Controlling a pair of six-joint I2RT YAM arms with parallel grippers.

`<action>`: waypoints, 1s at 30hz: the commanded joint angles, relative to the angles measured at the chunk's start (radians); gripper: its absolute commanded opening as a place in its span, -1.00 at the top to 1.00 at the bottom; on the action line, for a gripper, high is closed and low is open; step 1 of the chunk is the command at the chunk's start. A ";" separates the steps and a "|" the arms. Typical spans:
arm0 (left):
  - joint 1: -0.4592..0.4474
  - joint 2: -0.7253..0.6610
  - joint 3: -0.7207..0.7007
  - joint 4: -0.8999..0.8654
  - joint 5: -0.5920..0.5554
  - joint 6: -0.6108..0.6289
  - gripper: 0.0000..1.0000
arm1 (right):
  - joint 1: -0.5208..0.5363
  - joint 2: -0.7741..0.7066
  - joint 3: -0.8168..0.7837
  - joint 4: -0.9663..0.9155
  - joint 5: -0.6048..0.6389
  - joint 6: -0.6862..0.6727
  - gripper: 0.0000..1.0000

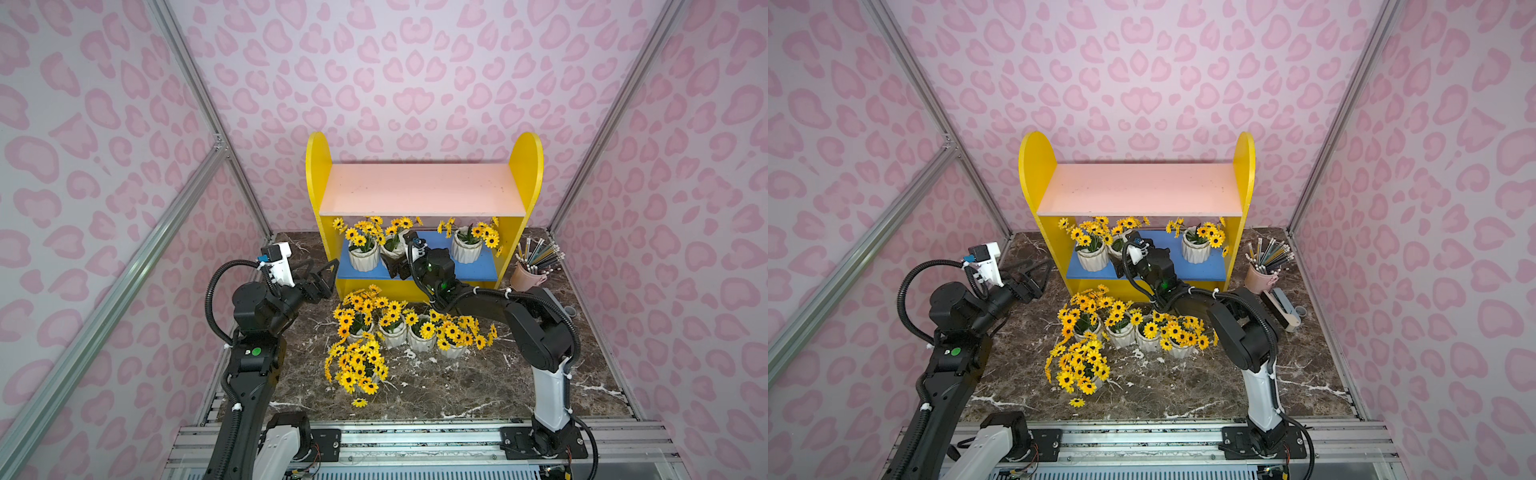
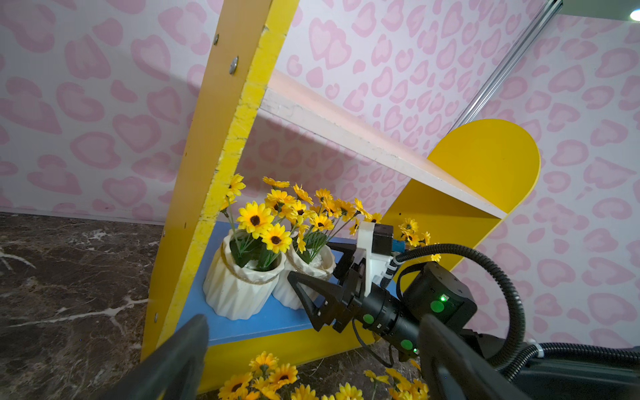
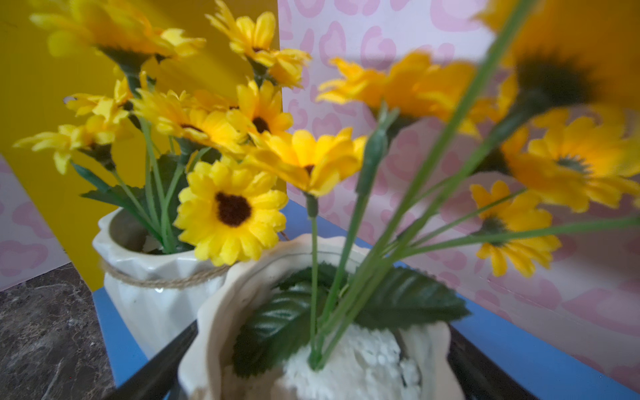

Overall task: Take the sunflower pots off the shelves
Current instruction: Pick up the sunflower pot from the shelf.

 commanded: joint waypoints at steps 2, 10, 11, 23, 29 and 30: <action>0.001 0.002 0.007 0.017 -0.007 0.008 -0.92 | -0.001 -0.018 -0.015 0.074 -0.013 -0.032 -0.78; 0.001 0.000 0.005 0.015 -0.008 0.009 -0.92 | -0.002 -0.052 -0.052 0.080 -0.017 -0.045 -0.69; 0.001 -0.001 0.004 0.015 -0.009 0.009 -0.93 | -0.004 -0.060 -0.061 0.072 -0.023 -0.043 -0.69; 0.001 -0.007 0.002 0.017 -0.008 0.008 -0.93 | -0.026 -0.101 -0.114 0.065 -0.029 -0.027 -0.98; 0.002 -0.004 0.002 0.015 -0.009 0.009 -0.93 | -0.027 -0.083 -0.113 0.160 -0.037 -0.011 -0.98; 0.001 -0.004 0.002 0.015 -0.010 0.009 -0.93 | -0.026 -0.076 -0.105 0.160 -0.035 -0.010 -0.98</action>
